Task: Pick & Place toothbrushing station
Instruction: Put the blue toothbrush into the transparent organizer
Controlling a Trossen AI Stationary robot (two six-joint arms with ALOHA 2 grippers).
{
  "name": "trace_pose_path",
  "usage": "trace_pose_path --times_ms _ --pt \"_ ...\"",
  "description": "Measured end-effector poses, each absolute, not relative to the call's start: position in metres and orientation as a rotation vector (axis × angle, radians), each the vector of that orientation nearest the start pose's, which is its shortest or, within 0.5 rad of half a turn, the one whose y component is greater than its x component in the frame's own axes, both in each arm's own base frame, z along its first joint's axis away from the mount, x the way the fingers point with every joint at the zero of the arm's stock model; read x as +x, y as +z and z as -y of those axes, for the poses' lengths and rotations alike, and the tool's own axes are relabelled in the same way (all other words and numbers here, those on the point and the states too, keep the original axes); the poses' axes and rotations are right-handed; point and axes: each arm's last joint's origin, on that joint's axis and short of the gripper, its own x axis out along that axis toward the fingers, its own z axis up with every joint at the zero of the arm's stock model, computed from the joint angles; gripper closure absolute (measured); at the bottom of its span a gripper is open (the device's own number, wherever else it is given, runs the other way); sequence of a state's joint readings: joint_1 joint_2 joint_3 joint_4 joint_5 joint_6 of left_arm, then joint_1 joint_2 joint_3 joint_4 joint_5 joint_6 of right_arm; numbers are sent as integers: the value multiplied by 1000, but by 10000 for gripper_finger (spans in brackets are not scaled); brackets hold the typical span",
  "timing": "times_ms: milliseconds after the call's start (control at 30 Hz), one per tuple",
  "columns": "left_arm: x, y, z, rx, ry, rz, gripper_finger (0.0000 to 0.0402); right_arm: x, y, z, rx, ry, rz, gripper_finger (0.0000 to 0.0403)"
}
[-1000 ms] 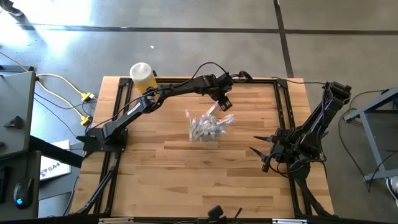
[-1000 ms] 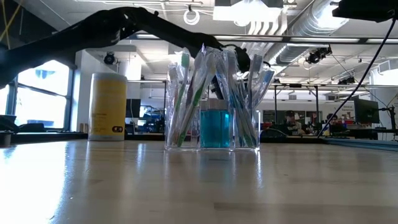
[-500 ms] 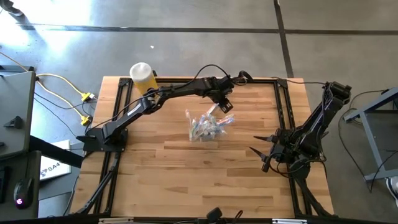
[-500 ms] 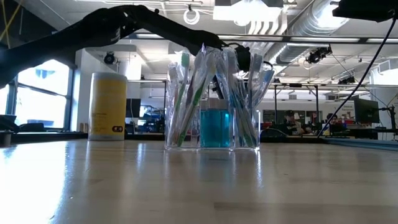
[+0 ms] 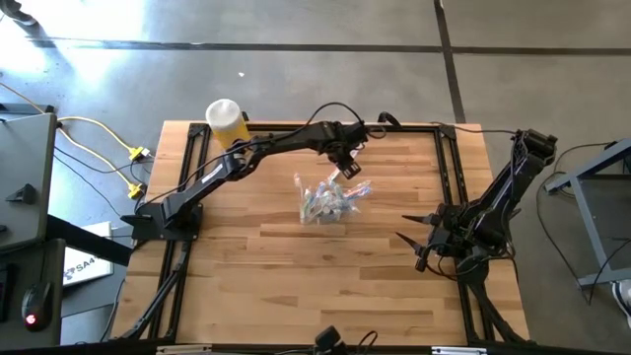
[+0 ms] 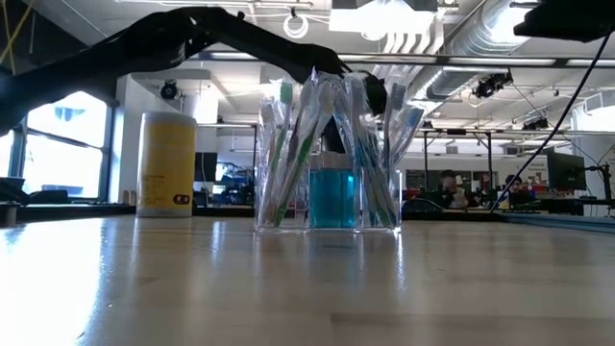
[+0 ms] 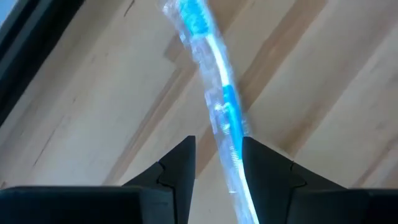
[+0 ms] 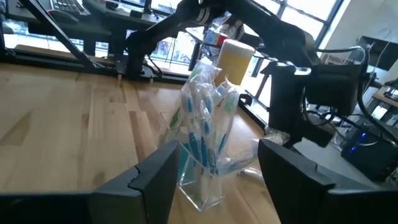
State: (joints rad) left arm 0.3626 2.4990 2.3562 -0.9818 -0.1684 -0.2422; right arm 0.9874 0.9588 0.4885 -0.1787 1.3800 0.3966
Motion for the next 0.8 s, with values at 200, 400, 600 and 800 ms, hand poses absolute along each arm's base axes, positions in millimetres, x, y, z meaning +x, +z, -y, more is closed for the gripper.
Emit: trace_pose_path --times_ms 200,400,600,800 --pt "485 198 -195 -344 633 -1076 278 119 218 -128 -210 -414 -164 190" --pt "484 197 -194 -349 598 -1104 278 119 218 -128 -210 -412 -165 190" --pt "479 233 -187 -283 551 -1032 278 119 218 -128 -211 -413 -165 190" --pt "450 319 -166 -236 519 -895 278 123 227 -124 -211 -495 -123 190"
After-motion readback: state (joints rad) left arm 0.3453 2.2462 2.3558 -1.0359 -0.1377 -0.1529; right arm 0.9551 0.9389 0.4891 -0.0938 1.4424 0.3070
